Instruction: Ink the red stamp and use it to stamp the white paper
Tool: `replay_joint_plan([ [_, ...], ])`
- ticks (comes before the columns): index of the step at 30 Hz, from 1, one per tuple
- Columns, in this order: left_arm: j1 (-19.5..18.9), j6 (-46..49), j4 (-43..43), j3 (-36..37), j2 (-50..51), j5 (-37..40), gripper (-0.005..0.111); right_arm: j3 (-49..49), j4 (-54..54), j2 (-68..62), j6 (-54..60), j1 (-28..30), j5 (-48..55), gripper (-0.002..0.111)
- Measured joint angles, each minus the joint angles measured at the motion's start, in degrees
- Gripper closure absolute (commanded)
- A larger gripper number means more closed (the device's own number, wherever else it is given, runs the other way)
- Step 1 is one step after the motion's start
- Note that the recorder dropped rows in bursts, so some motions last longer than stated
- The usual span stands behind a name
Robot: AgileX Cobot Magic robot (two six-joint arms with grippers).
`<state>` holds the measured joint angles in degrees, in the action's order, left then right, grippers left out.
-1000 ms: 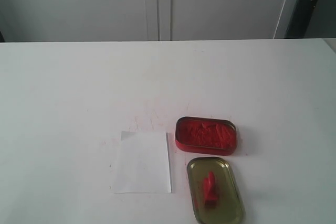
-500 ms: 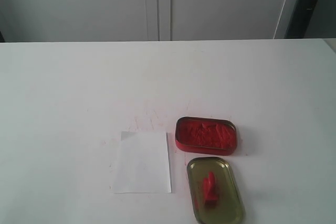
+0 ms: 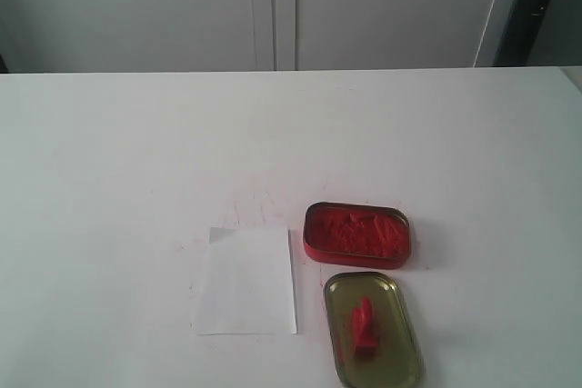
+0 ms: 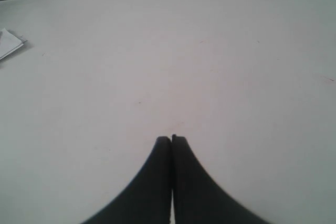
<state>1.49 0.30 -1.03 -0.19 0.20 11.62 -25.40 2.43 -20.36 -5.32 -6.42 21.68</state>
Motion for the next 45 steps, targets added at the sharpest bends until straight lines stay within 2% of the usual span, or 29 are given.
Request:
replay_joint_plan([
  [14,0.0,0.0,0.0,0.0,0.0,0.0,0.107,-11.8,-1.2,-21.2,-2.2,0.0,14.2,0.108],
  [24,0.0,0.0,0.0,0.0,0.0,0.0,0.107,-12.3,-1.7,-23.6,-2.3,0.0,16.9,0.108],
  [29,0.0,0.0,0.0,0.0,0.0,0.0,0.107,-12.5,-2.4,-23.9,-6.1,0.0,18.5,0.108],
  [37,0.0,0.0,0.0,0.0,0.0,0.0,0.107,-16.9,-2.4,-29.2,-7.2,0.0,26.3,0.108],
  [45,0.0,0.0,0.0,0.0,0.0,0.0,0.107,-20.1,-7.5,-34.6,-5.7,0.0,30.6,0.108],
])
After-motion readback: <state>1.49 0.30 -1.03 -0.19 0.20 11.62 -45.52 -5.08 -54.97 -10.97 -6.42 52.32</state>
